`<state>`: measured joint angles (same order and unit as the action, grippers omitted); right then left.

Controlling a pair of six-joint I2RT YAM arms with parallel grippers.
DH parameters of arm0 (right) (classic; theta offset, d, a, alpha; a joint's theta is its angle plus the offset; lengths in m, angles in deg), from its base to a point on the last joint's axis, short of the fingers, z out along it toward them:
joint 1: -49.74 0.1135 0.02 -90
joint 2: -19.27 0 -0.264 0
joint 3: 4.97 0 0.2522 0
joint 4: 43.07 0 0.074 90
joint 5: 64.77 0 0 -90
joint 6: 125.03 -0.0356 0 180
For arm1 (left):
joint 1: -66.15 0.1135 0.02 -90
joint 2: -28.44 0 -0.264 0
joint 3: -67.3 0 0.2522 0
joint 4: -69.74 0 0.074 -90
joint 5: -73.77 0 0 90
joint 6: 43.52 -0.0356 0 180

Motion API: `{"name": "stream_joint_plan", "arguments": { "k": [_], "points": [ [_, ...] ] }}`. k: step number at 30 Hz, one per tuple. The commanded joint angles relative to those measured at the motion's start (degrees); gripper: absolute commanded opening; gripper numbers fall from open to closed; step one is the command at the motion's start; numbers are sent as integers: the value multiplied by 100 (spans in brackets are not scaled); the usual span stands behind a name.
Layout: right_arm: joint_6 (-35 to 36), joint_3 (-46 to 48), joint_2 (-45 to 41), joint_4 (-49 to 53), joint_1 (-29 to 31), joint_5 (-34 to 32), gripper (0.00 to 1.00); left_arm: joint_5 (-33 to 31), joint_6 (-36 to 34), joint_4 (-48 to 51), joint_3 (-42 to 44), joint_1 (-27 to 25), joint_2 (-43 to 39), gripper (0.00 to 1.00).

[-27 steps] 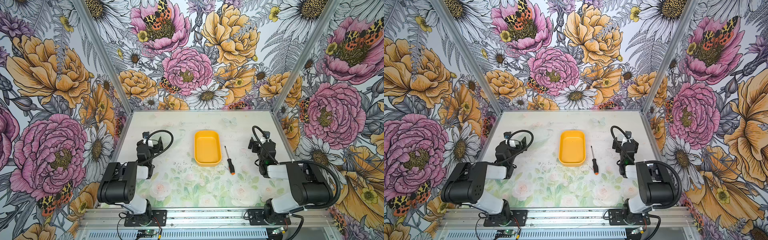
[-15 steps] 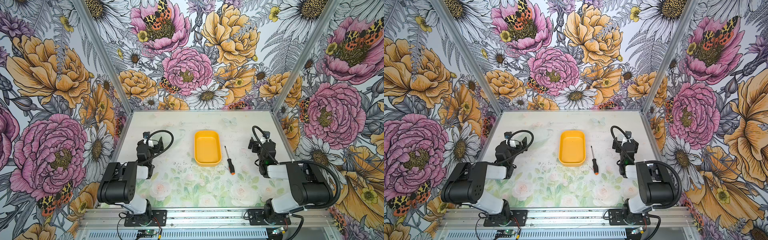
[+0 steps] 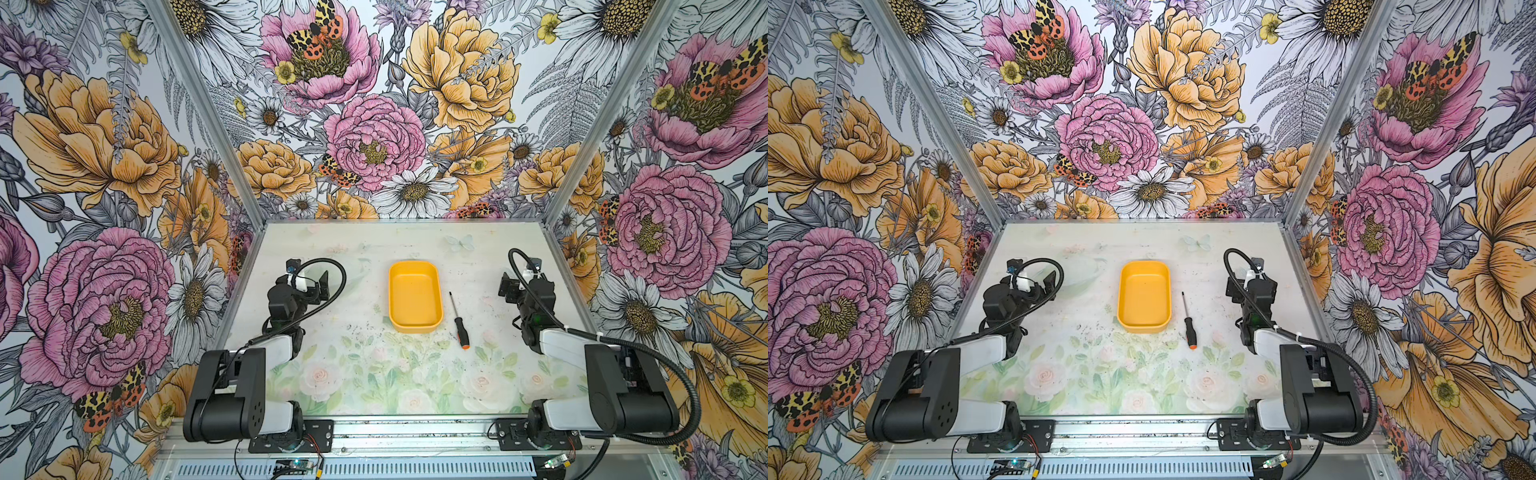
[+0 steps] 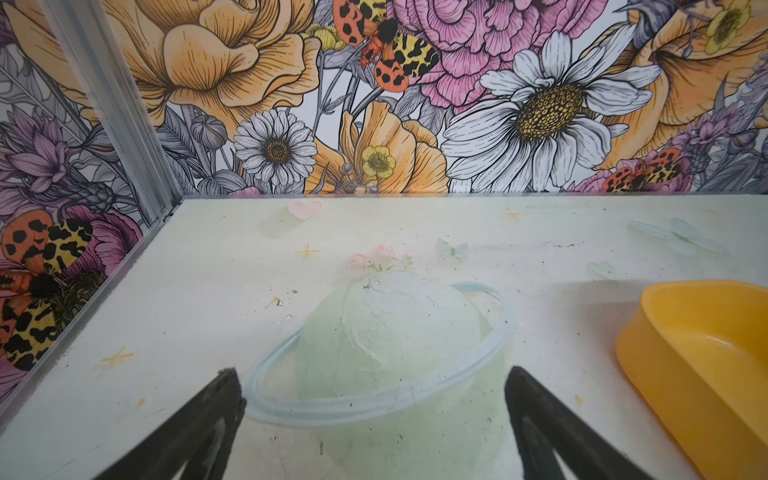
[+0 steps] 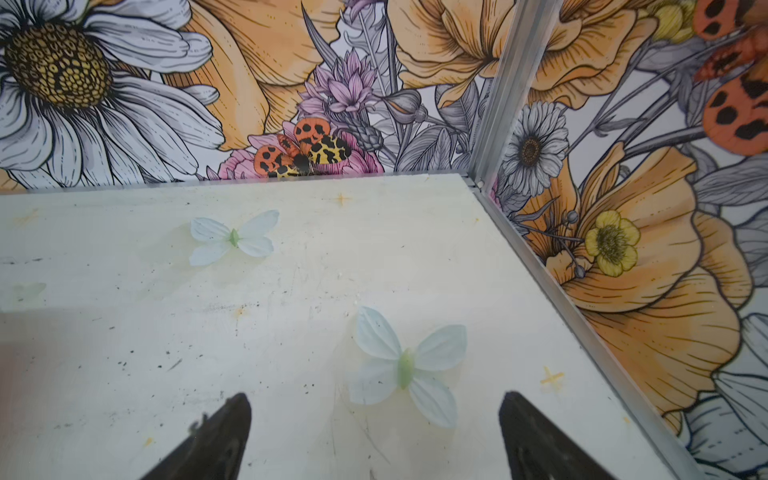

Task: Put the screwdriver in the bin
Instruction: 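Move the right gripper over the black-and-orange screwdriver handle beside the bin, then lower the right gripper and close it on the screwdriver handle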

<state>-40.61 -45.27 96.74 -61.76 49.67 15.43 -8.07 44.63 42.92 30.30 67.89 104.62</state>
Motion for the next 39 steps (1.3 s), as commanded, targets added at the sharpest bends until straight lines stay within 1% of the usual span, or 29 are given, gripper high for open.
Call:
{"name": "stream_joint_plan", "arguments": {
  "k": [1,2,4,6,9,12,14,16,18,21,23,26,31,39],
  "points": [
    [-413,-461,-592,1302,16,574,93,832,186,863,-224,54,-664,99],
    [-569,-534,-715,1528,13,927,93,1215,338,900,-224,38,-862,99],
    [-730,-712,-865,1997,65,1411,93,1381,773,976,-216,-93,-1190,99],
    [-896,-930,-951,2542,163,1780,93,1355,1054,1185,-220,-243,-1440,99],
    [-1151,-1117,-938,3200,253,2172,93,1177,1139,1868,-305,-433,-1686,99],
    [-1370,-975,-996,3498,526,2392,92,1102,1288,2563,-400,-553,-1827,99],
    [-1561,-789,-1085,3628,784,2204,91,1178,1427,2698,-354,-618,-1840,99],
    [-1849,-541,-1166,3623,983,2178,90,1159,1573,2739,-275,-678,-1801,99],
    [-2072,-289,-1254,3624,1244,2118,86,1125,1706,2773,-201,-710,-1707,99],
    [-2207,32,-1409,3621,1670,1927,83,1133,1829,2712,-130,-774,-1543,99],
    [-2325,210,-1516,3614,1828,1814,83,1193,1861,2575,-87,-868,-1487,99],
    [-2440,349,-1553,3623,2043,1744,81,1036,1890,2465,-80,-1034,-1423,99],
    [-2656,197,-1327,3654,2400,1617,78,1014,1931,2437,-162,-1113,-1190,99],
    [-2674,-142,-561,3662,2893,1234,72,1044,1908,2457,-205,-1155,-1002,99]
  ]
}}
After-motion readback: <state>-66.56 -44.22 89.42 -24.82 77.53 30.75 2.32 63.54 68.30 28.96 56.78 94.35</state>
